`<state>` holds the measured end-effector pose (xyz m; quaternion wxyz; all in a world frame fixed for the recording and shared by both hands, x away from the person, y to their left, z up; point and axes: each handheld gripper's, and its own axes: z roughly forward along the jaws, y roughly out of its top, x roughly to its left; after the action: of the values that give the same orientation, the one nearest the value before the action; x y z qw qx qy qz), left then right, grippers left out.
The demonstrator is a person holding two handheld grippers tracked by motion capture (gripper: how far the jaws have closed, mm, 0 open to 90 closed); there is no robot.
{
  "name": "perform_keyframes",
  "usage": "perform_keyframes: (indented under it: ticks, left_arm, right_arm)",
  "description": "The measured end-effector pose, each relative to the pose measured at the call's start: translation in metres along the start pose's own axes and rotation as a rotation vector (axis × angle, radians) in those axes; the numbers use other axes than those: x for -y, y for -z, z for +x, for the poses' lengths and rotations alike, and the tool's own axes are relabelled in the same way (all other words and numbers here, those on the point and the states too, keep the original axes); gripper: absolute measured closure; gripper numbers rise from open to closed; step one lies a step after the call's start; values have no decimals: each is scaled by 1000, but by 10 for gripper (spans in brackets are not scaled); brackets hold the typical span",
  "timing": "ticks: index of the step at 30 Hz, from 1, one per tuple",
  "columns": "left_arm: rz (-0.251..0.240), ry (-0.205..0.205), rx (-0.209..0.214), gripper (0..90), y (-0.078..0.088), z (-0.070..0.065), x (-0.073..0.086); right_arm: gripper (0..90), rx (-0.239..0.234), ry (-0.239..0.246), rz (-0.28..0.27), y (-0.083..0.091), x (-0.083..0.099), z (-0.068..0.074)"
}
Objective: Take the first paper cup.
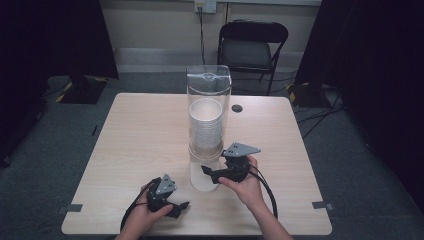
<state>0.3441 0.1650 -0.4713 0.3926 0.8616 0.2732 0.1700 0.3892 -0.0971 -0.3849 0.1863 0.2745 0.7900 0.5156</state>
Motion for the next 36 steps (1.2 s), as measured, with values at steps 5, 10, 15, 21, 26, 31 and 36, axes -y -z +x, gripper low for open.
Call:
perform_keyframes:
  ticks: [5, 10, 15, 21, 26, 31, 36]
  left_arm:
    - [0, 0, -1, 115, 0, 0, 0]
    - [0, 0, 0, 115, 0, 0, 0]
    - [0, 0, 0, 116, 0, 0, 0]
    - [0, 0, 0, 115, 0, 0, 0]
    - [3, -13, -1, 116, 0, 1, 0]
    - [2, -14, -1, 116, 0, 1, 0]
    - [2, -13, -1, 115, 0, 1, 0]
  right_arm:
    - [220, 2, 21, -31, -2, -7, 1]
    - [267, -1, 0, -54, -5, -8, 1]
    - [337, -8, 7, -66, -8, -8, 0]
    - [355, -1, 45, -63, -8, -6, 2]
    - [361, 10, 63, -88, -9, -1, 4]
    - [363, 14, 60, -95, -9, 0, 4]
    - [364, 13, 63, -100, -10, 1, 3]
